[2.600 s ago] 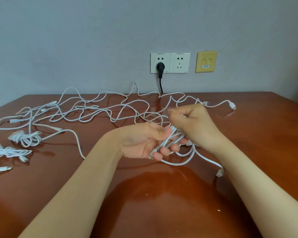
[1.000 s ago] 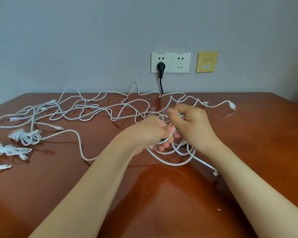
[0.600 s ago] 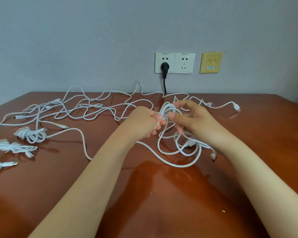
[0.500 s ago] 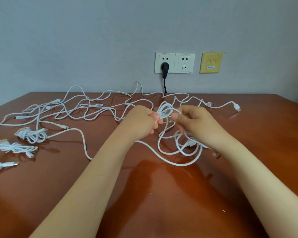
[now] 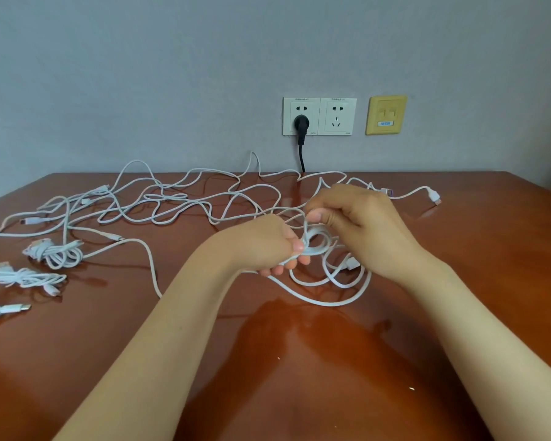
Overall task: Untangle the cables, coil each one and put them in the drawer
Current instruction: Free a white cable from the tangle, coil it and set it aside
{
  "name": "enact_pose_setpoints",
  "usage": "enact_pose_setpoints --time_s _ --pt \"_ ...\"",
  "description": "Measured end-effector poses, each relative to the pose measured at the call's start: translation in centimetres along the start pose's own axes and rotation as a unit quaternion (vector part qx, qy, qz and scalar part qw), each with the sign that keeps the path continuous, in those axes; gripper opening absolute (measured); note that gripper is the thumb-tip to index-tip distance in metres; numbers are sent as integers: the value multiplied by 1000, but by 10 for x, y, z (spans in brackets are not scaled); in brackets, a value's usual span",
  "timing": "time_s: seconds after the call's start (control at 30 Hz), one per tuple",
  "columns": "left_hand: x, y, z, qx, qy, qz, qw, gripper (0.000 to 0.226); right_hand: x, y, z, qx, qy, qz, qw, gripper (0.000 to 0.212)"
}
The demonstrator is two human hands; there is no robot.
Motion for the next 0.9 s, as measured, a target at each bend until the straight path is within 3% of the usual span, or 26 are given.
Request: enact_pose_setpoints --time_s 0.17,0.3,0.5,0.6,0.7,0.77,0.9 --pt "-4 14 15 29 -52 70 996 32 0 17 1 219 -36 121 967 14" --pt "-6 27 13 -30 -28 141 989 33 -6 34 5 333 -76 213 915 3" --pt "-6 33 -4 -163 38 173 971 33 -8 21 18 338 -100 244 903 39" --pt "-1 24 -22 -101 133 157 973 36 -6 15 24 253 -126 232 931 27" --pt "-1 19 -29 -21 215 134 967 38 -3 5 25 -12 -139 169 976 20" --pt "-2 19 -32 48 266 114 956 33 -3 -6 21 -176 -129 121 968 25" --pt "-6 14 -45 142 342 68 926 20 -4 -29 18 -233 -108 39 966 22"
Point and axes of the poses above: each hand's wrist, its own x-axis towards the middle knuckle, its own z-axis out of the palm, y = z × x, the point moved 7 cm from there along x, towards the middle knuckle, and after that the axes turned 5 degrees about -x, right-handed, at the moved point
